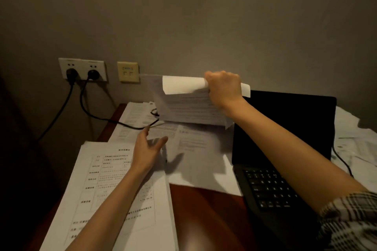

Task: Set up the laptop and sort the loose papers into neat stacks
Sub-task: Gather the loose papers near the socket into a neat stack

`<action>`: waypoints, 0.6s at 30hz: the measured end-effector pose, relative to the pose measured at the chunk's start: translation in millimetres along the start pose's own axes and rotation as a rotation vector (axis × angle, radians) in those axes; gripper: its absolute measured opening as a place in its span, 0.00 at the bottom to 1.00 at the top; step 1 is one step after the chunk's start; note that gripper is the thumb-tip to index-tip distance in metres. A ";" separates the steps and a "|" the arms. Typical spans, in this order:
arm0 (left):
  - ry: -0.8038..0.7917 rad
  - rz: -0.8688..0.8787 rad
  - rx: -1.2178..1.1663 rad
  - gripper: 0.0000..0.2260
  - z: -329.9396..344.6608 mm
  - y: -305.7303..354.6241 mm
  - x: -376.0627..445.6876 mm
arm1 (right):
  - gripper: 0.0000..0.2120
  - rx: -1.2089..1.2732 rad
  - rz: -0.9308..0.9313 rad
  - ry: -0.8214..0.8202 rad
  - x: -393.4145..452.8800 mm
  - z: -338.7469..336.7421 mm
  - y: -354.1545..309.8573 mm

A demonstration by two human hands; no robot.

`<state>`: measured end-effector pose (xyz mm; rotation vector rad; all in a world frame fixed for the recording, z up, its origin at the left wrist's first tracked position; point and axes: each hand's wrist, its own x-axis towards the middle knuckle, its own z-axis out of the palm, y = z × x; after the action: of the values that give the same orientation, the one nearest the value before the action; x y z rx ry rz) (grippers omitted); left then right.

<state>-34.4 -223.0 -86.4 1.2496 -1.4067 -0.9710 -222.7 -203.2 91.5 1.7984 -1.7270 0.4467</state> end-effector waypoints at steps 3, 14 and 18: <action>-0.015 -0.060 -0.041 0.38 -7.6 11.7 6.6 | 0.10 0.049 0.027 0.106 4.2 -29.1 -2.0; -0.061 -0.273 -0.276 0.46 -36.2 53.5 6.4 | 0.07 0.569 0.296 0.471 -27.2 -65.5 12.4; -0.126 -0.213 -0.113 0.40 -39.1 59.6 -5.2 | 0.09 0.709 0.270 0.453 -53.1 -62.3 15.5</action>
<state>-8.3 -207.2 -21.7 1.2906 -1.3127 -1.2768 -233.0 -122.4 109.2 1.6962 -1.5814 1.6093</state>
